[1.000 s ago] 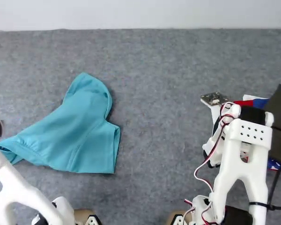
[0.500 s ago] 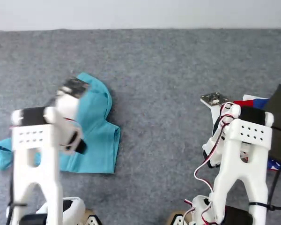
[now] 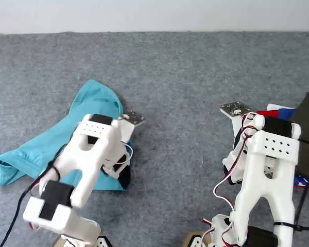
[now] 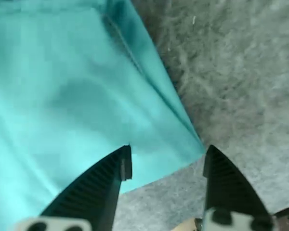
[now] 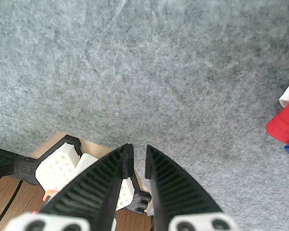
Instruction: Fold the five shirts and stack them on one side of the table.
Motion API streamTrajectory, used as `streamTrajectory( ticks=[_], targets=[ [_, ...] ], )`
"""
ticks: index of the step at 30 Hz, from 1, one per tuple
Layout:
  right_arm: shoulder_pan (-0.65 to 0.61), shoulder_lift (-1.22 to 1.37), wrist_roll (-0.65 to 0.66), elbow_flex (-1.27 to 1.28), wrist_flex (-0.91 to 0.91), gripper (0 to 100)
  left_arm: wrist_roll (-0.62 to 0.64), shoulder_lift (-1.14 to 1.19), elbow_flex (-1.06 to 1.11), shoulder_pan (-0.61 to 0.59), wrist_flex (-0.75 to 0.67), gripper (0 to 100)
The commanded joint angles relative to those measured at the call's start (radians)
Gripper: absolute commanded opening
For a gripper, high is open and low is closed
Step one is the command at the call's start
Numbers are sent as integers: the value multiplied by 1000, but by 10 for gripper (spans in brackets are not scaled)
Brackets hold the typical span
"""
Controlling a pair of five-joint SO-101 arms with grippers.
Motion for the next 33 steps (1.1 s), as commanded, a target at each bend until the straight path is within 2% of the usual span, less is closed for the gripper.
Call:
streamTrajectory(
  ticks=[1,7,12,14,18,25,30,33],
  targets=[
    [-4,-35,-9,-3,25,58,5,49,2,6,-46,244],
    [-4,-35,-9,-3,24,58,32,109,-7,-2,-84,231],
    [-5,-35,-9,-6,24,58,31,91,-8,-2,-95,100],
    [-5,-35,-9,-6,24,58,25,49,-24,-2,-69,21],
    [-4,-35,-9,-6,24,58,-3,-118,-91,-17,63,13],
    [-5,-35,-9,-6,24,58,-35,-446,-357,-48,207,13],
    [-5,-35,-9,-6,24,58,-129,-483,-628,-60,206,13],
    [-5,-35,-9,-6,24,58,-138,-482,-812,-52,192,13]
  ],
)
